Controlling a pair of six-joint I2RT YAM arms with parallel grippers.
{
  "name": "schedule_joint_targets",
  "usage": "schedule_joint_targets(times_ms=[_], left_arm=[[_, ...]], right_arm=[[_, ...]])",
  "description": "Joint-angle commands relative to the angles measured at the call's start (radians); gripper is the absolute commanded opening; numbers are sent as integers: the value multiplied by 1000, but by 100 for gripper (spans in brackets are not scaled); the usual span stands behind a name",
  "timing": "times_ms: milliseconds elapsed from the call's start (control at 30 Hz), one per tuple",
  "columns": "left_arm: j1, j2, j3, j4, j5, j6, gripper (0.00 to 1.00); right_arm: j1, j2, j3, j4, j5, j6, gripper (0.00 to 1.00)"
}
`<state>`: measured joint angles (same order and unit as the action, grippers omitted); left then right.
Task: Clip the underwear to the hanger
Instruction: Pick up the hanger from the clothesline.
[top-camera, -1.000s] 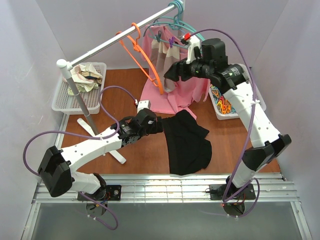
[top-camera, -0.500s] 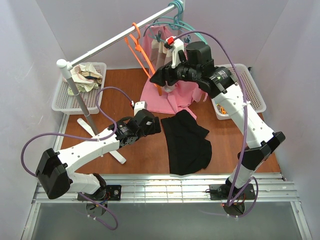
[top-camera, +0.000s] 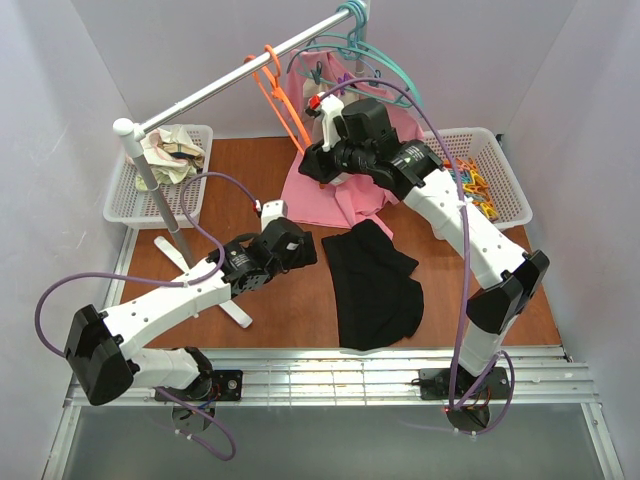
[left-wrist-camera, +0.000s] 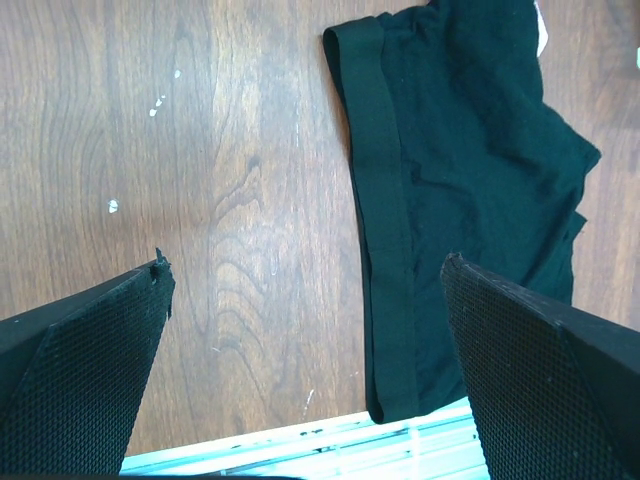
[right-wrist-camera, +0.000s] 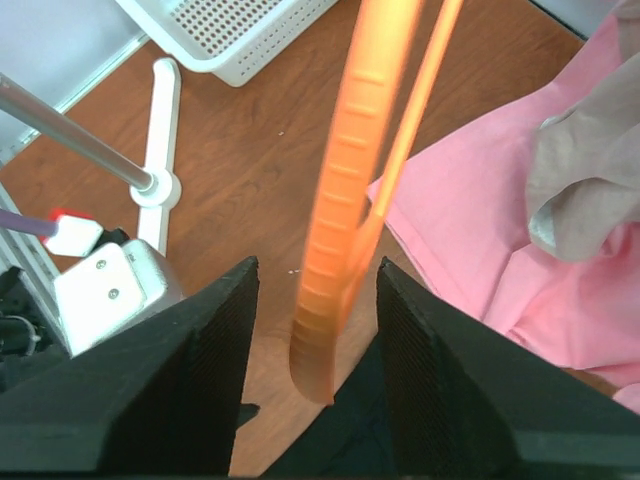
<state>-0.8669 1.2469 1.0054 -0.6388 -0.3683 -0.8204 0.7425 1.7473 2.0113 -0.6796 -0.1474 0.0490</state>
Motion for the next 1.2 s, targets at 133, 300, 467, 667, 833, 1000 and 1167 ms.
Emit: schedule_joint_targets(times_ms=[133,300,467,667,833,1000,1167], left_arm=[[3,-52,84,-68,-53,-22,98],[3,-49,139,-101,-61,-19,98],[2,-50,145,-102,-58,-17,98],[2,-50,157,-104,-60,-25,98],[3,-44,203,-111,-77,-31,98],[2,-27,268,-90,-90,-19,98],[2,26,358,-75,-87,6,98]], right_arm=[[29,3,26,11,80,-35,15],[38,0,40,2,124,-46,3],[49,11,78,3,172,-98,1],[66,18,144,6,250,-144,1],[69,6,161,12,284,-159,1],[72,-46,100,15,328,-167,1],[72,-114,0,61,359,-170,1]])
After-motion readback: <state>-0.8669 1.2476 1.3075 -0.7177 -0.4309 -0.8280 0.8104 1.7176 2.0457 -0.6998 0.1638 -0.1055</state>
